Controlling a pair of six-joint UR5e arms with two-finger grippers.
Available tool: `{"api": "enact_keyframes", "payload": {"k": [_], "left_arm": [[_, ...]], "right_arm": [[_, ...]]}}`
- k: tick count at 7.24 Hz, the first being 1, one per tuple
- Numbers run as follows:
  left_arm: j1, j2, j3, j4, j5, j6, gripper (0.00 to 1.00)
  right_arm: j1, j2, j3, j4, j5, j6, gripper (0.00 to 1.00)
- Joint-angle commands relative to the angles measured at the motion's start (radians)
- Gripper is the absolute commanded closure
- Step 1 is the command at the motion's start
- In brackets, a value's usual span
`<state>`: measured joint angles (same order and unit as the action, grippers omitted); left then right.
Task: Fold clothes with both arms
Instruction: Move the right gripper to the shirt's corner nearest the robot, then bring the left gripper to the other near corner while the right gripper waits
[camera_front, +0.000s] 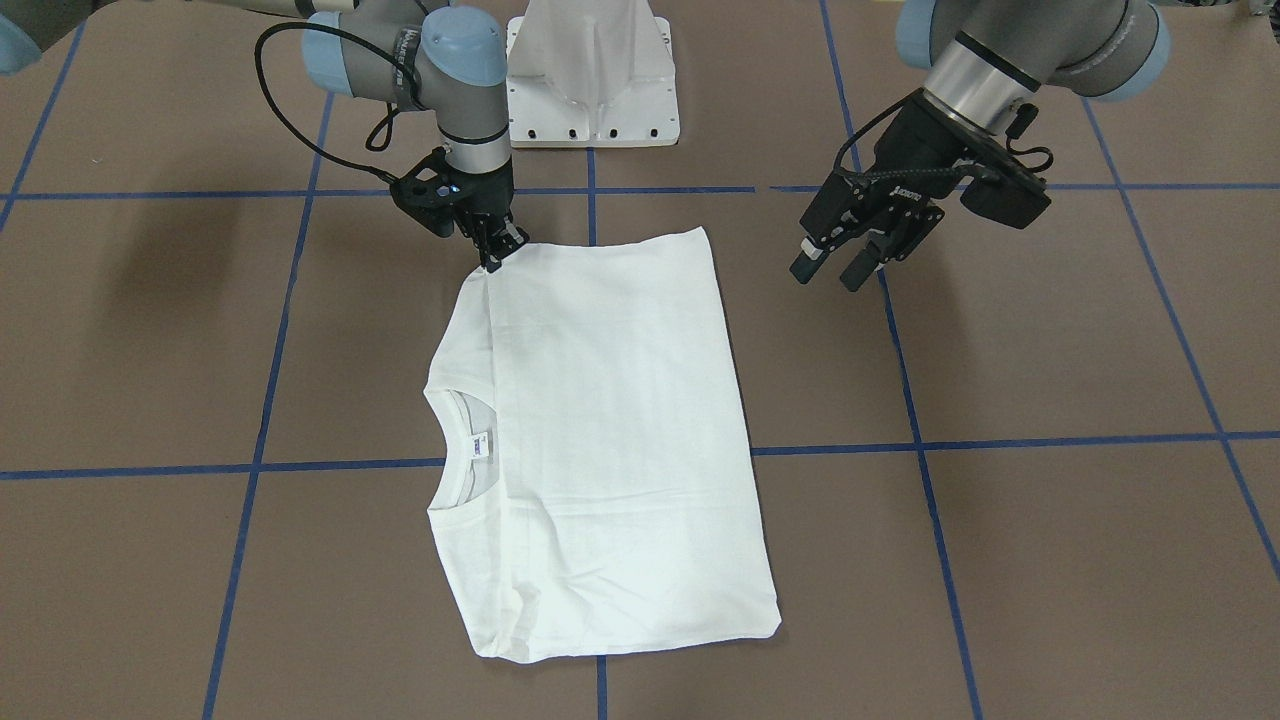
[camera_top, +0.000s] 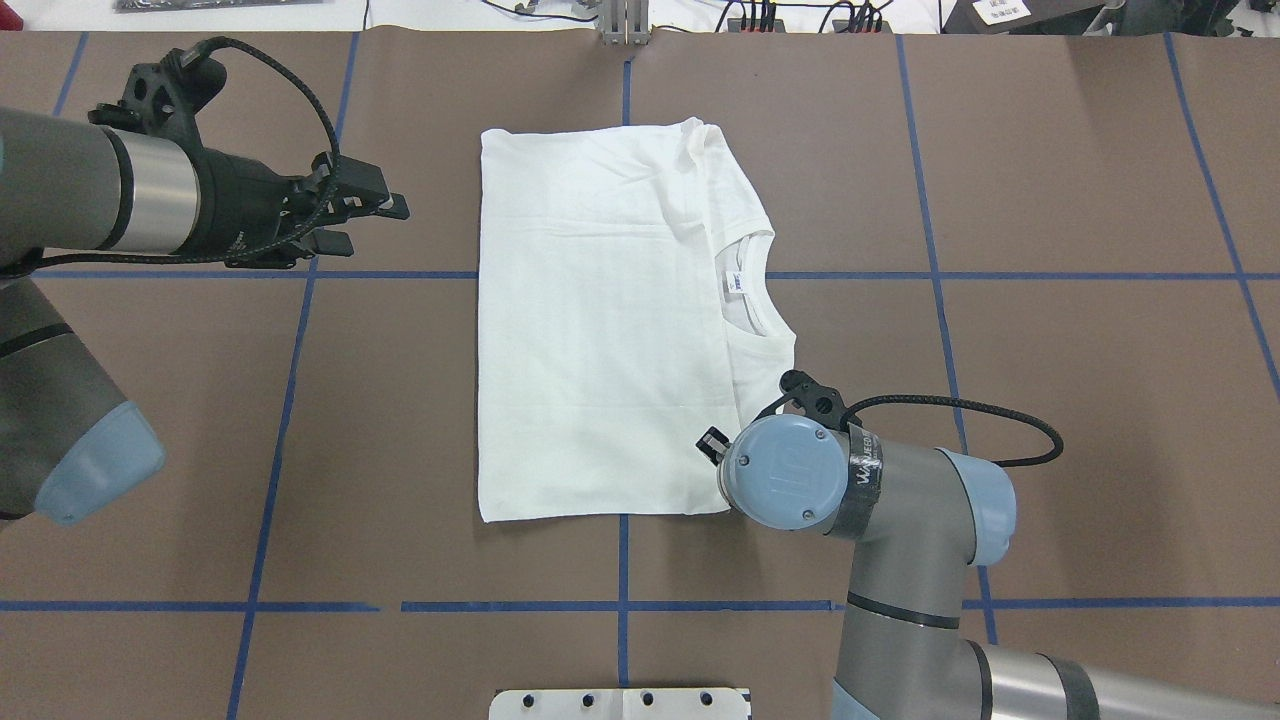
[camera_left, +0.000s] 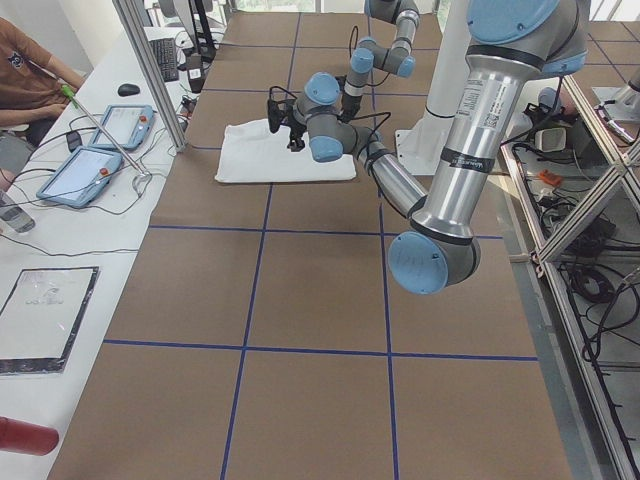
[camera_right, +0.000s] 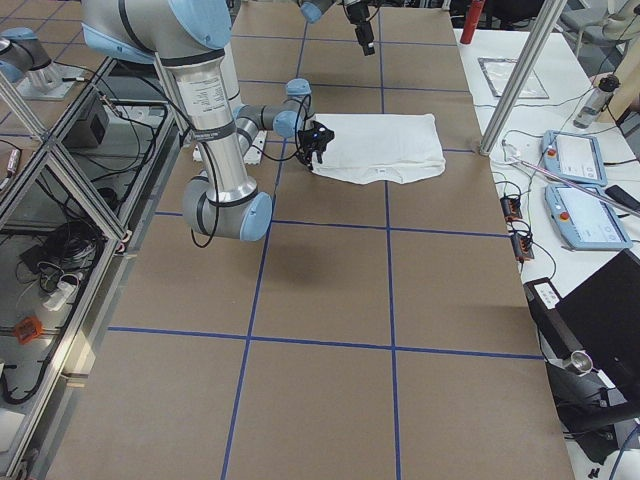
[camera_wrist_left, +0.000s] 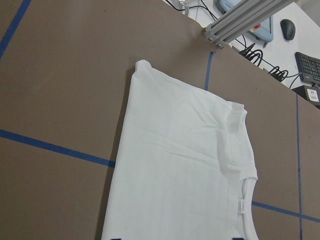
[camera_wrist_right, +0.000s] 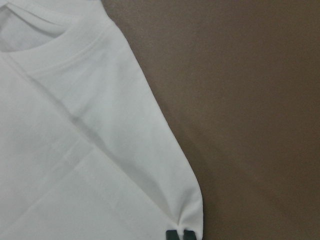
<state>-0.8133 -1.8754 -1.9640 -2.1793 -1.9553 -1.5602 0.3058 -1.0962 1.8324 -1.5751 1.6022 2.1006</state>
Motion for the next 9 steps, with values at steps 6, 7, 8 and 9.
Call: {"api": "enact_keyframes", "payload": {"k": [6,7,8,9], "left_arm": [[0.535,0.009,-0.041,0.158,0.371,-0.474,0.21],[0.563,0.009,-0.036,0.233,0.387,-0.478,0.21],[0.58,0.01,-0.021,0.24,0.389,-0.483,0.21],[0.594,0.009,-0.001,0.24,0.388,-0.507,0.22]], "right_arm": [[-0.042,-0.06,0.169,-0.109,0.005,0.001,1.0],[-0.043,-0.062,0.171,-0.109,0.007,0.001,1.0],[-0.043,-0.062,0.172,-0.109,0.007,0.001,1.0],[-0.043,-0.062,0.172,-0.109,0.007,0.001,1.0]]}}
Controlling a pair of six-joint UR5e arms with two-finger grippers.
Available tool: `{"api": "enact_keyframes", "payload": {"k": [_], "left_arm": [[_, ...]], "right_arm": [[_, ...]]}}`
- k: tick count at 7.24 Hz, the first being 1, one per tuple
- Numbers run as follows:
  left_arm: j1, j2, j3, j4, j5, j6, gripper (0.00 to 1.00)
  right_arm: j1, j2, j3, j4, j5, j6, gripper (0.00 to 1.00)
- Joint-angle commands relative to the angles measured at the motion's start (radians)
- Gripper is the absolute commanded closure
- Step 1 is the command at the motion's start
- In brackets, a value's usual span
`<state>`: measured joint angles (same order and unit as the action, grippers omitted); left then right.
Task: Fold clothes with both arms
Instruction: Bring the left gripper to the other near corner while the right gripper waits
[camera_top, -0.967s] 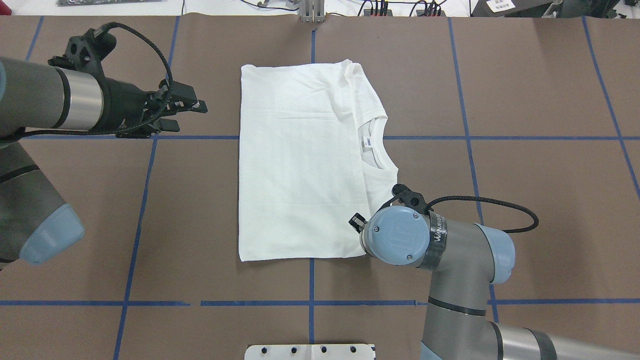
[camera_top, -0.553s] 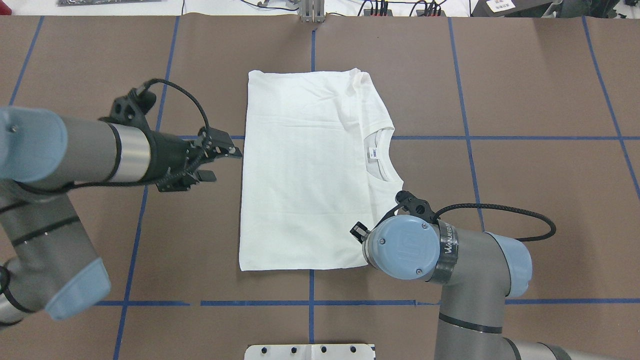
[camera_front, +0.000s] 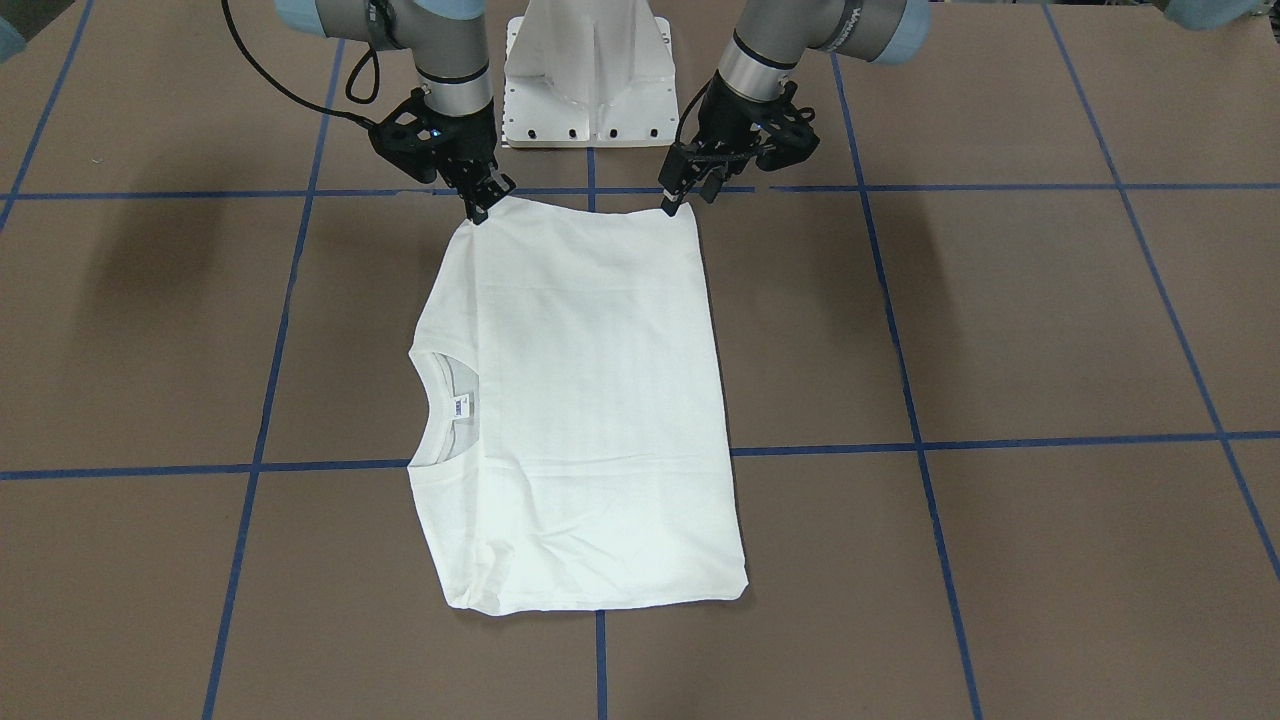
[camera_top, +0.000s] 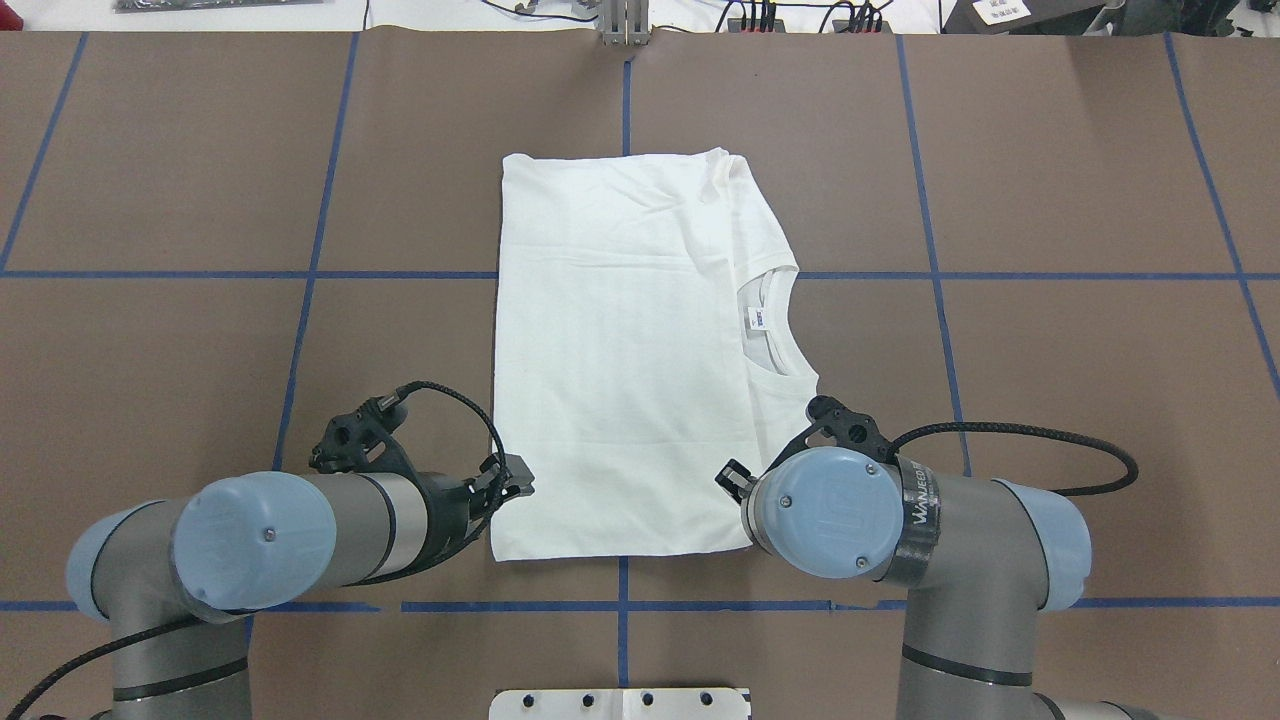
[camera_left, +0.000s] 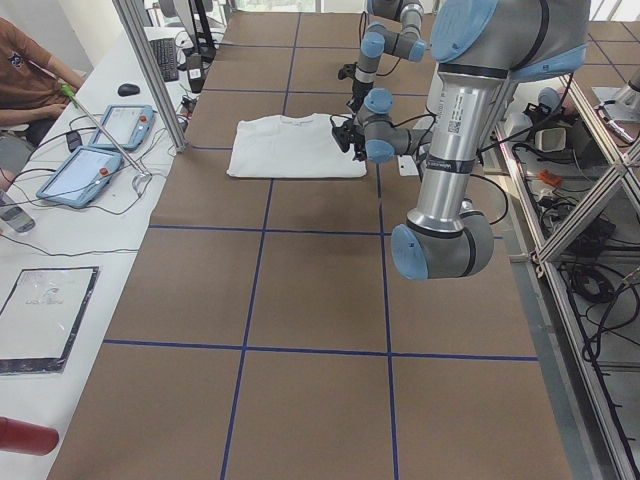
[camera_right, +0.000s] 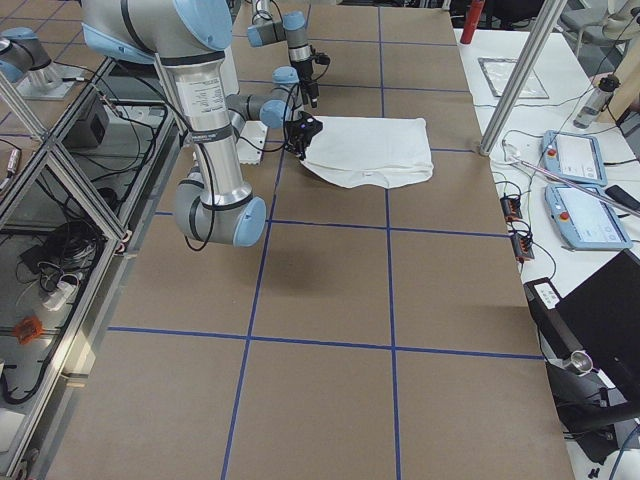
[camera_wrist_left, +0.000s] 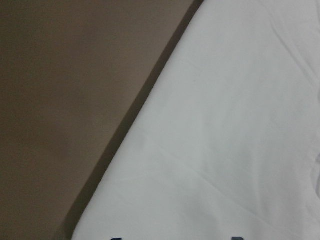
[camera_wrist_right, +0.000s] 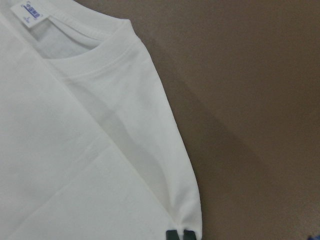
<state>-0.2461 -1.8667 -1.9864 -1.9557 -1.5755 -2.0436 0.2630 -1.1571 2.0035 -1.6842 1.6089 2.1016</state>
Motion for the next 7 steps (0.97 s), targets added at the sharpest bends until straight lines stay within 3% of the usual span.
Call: {"api": "enact_keyframes", "payload": {"k": [1,4,5,7], "left_arm": [[0.031,-0.003,0.04,0.017,0.006,-0.027,0.23],[0.057,-0.011,0.058,0.017,0.006,-0.026,0.32],[0.06,-0.012,0.064,0.017,0.006,-0.027,0.46],[0.061,-0.008,0.066,0.015,0.011,-0.056,1.0]], "right_arm": [[-0.001,0.0,0.001,0.001,0.002,0.0,1.0],[-0.001,-0.001,0.006,0.001,0.002,-0.002,1.0],[-0.001,0.0,0.006,0.001,0.0,-0.002,1.0],[-0.002,-0.001,0.006,0.001,0.0,-0.002,1.0]]}}
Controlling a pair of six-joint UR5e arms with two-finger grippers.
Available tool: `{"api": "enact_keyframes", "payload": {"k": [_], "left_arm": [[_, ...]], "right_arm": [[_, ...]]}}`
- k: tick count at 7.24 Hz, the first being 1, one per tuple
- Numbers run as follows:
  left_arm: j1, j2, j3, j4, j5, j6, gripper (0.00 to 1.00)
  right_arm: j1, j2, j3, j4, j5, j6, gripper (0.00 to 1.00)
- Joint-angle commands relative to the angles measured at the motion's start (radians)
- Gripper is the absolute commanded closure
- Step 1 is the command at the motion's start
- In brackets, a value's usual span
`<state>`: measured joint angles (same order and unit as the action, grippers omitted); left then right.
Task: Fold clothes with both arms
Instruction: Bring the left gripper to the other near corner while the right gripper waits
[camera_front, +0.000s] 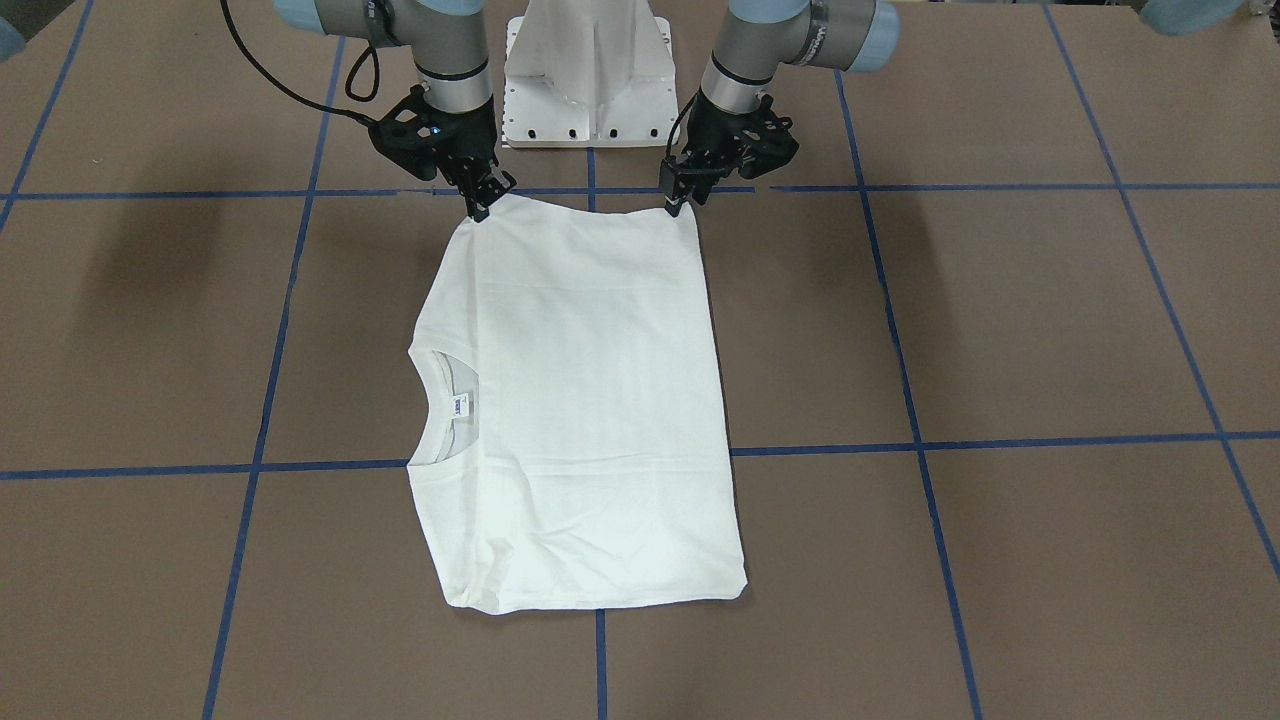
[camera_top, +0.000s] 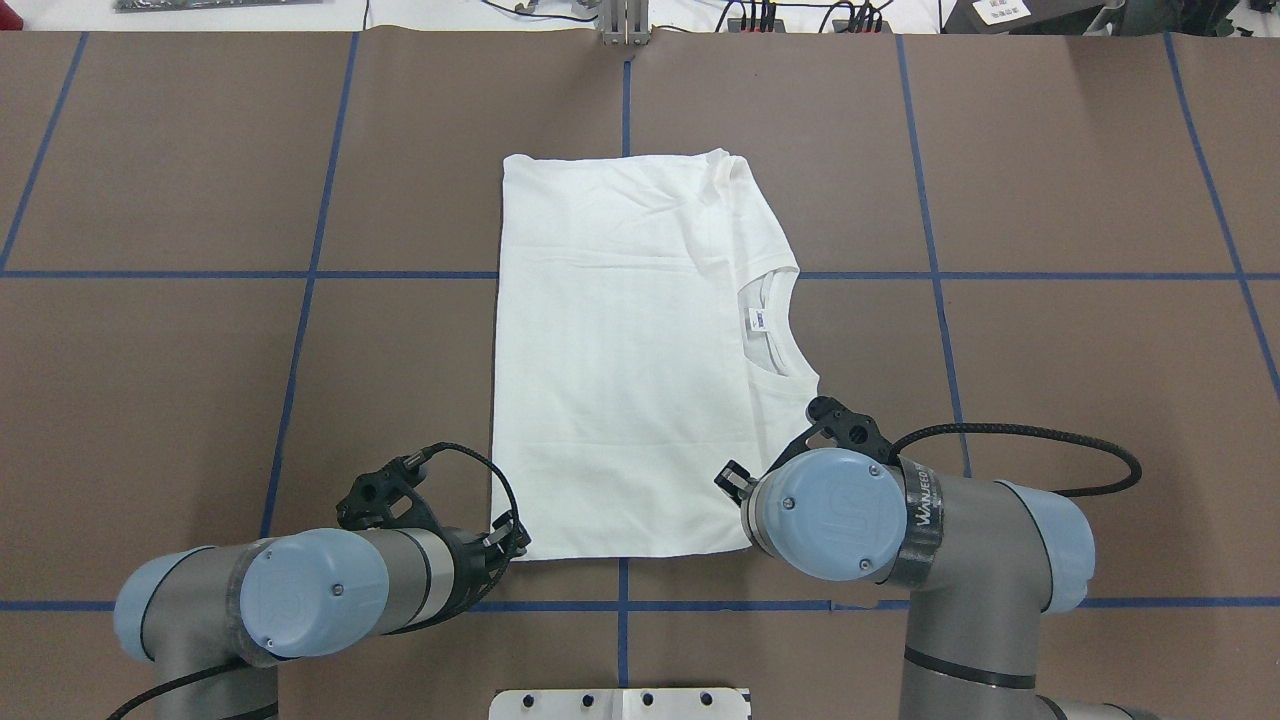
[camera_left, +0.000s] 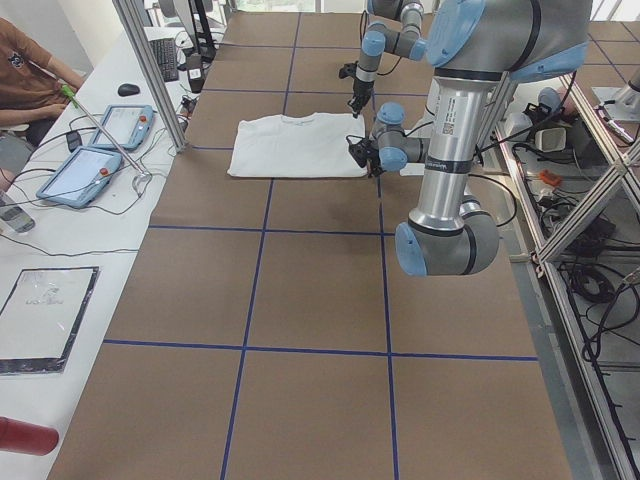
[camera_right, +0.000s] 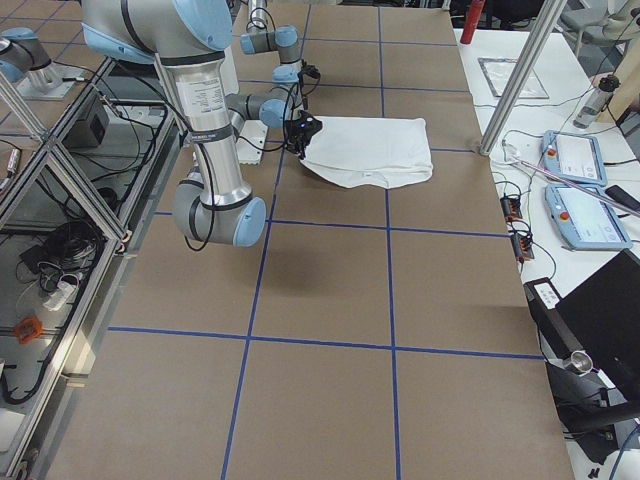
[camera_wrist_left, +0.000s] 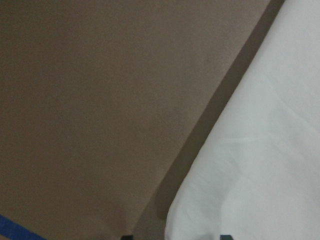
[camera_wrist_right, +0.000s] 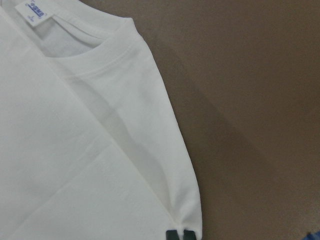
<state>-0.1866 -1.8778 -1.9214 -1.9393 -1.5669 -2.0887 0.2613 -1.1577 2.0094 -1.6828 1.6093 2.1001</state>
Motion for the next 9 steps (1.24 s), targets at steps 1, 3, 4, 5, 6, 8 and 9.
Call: {"api": "enact_keyframes", "payload": {"k": [1,3,4,5,6,8,9], "left_arm": [[0.003,0.002,0.001,-0.001,0.002,-0.008,1.0],[0.003,0.002,-0.005,0.0,0.002,0.002,1.0],[0.003,0.005,-0.017,0.003,0.004,0.001,1.0],[0.009,0.011,-0.078,0.005,0.007,0.001,1.0],[0.025,0.015,-0.126,0.038,0.007,-0.007,1.0],[0.07,0.016,-0.262,0.138,0.007,-0.039,1.0],[0.07,0.014,-0.305,0.151,0.007,-0.054,1.0]], "right_arm": [[-0.001,0.0,0.0,0.0,0.0,0.0,1.0],[-0.005,0.0,0.0,0.0,-0.002,0.0,1.0],[-0.02,-0.003,-0.001,0.0,-0.012,-0.002,1.0],[-0.025,-0.002,0.006,0.0,-0.012,0.0,1.0],[-0.036,-0.011,0.035,0.0,-0.012,0.003,1.0],[-0.094,-0.043,0.118,-0.001,-0.019,0.014,1.0],[-0.108,-0.074,0.173,-0.001,-0.017,0.027,1.0]]}}
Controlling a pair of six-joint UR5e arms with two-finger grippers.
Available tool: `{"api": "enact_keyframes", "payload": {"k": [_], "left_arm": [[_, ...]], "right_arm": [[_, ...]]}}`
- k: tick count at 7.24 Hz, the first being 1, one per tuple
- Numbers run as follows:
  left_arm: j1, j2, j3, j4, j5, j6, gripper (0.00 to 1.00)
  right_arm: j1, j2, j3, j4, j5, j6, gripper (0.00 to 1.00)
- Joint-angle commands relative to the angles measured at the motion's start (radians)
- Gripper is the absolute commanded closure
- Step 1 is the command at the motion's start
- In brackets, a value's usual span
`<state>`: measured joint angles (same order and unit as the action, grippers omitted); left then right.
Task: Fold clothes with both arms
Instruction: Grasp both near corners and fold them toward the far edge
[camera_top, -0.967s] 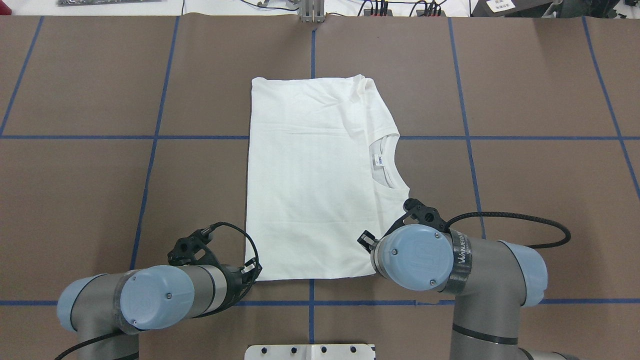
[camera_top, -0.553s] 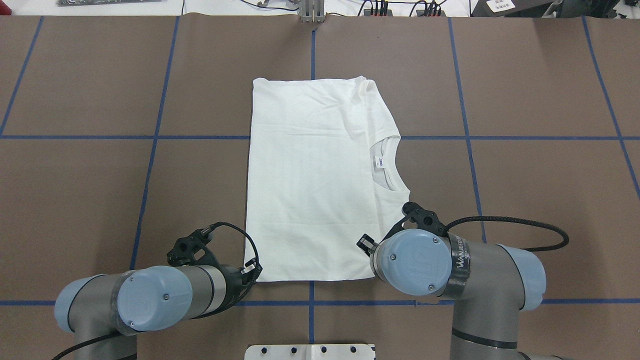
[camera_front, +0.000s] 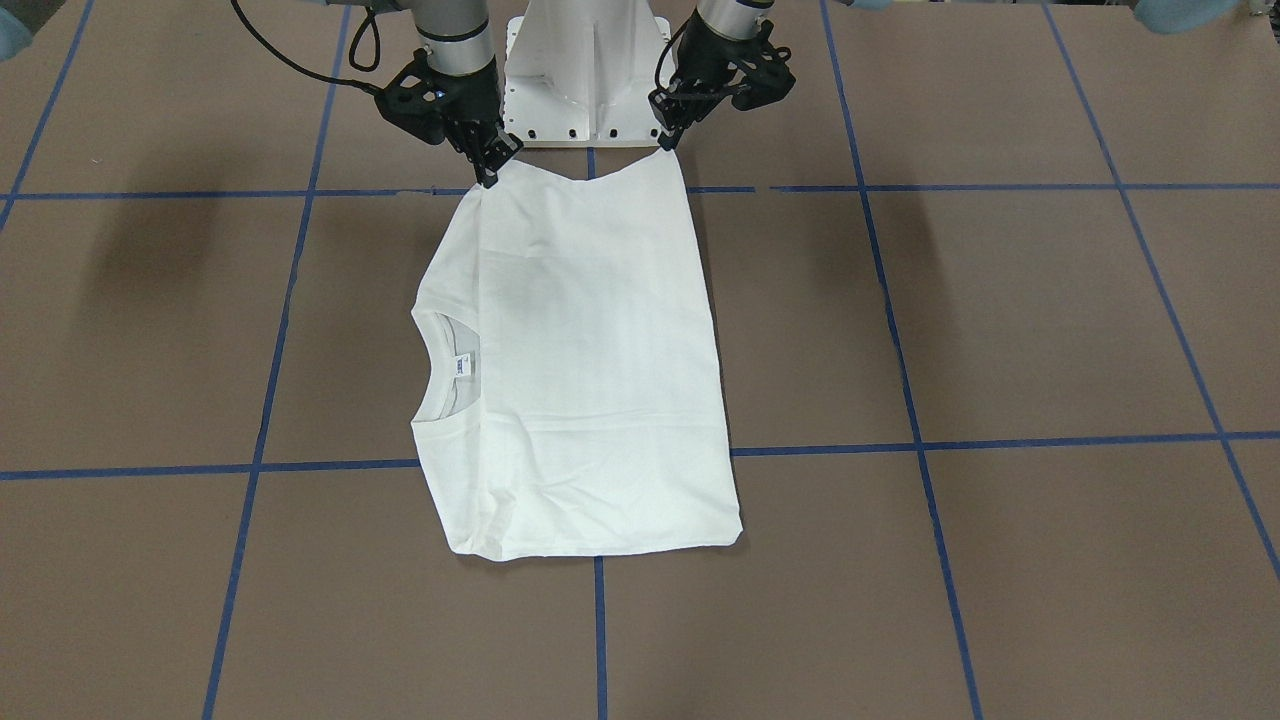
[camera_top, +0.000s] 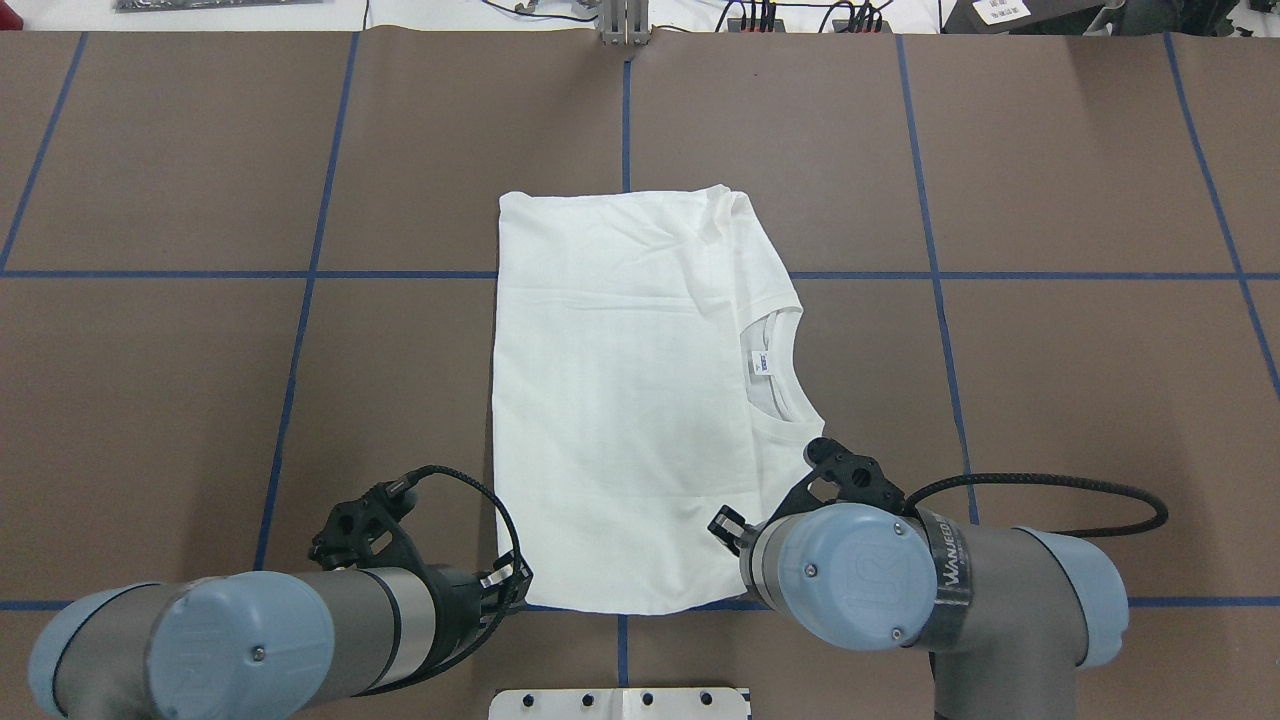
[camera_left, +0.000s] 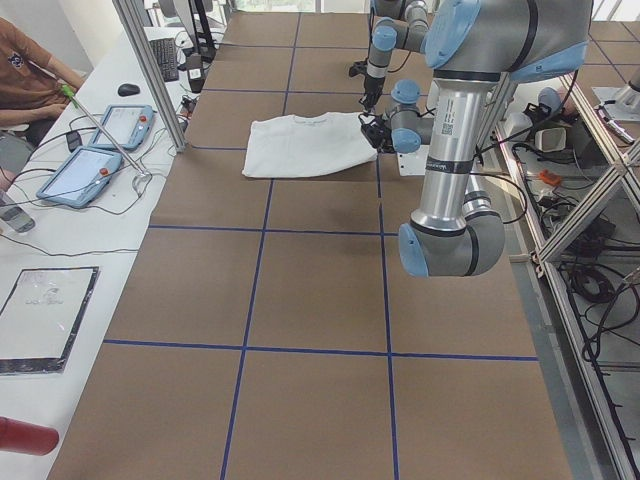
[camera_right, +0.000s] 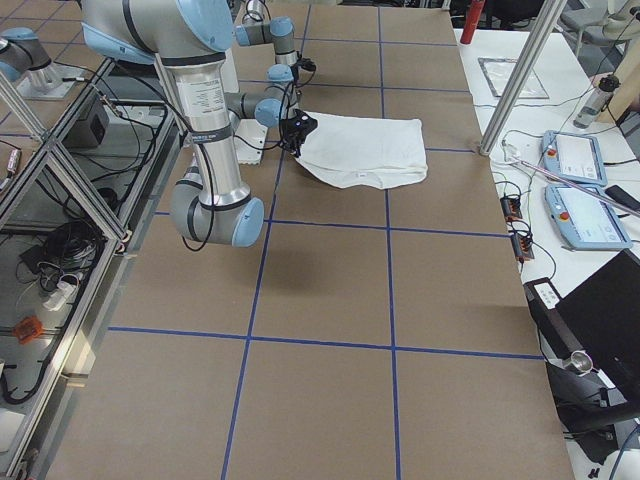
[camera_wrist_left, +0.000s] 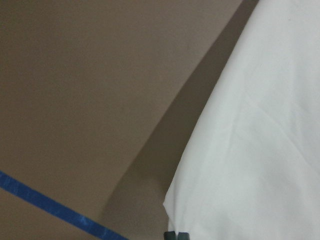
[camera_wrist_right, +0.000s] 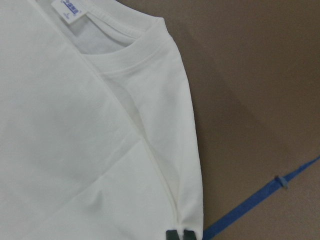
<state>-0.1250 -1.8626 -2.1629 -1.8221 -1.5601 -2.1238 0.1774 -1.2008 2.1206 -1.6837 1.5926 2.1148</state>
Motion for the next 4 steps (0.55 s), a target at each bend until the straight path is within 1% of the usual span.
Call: {"api": "enact_keyframes", "payload": {"k": [1,2,3,4], "left_arm": [[-0.004,-0.01,-0.101,0.074,-0.003,-0.019,1.0],[-0.046,-0.05,-0.121,0.125,-0.009,0.01,1.0],[-0.129,-0.09,-0.111,0.151,-0.02,0.11,1.0],[-0.209,-0.093,-0.1,0.173,-0.024,0.186,1.0]], "right_arm": [[-0.024,-0.058,0.118,-0.001,0.0,0.039,1.0],[0.026,-0.051,0.122,-0.002,0.009,0.033,1.0],[0.081,-0.046,0.114,-0.002,0.015,0.019,1.0],[0.149,-0.019,0.098,-0.002,0.045,-0.048,1.0]]}}
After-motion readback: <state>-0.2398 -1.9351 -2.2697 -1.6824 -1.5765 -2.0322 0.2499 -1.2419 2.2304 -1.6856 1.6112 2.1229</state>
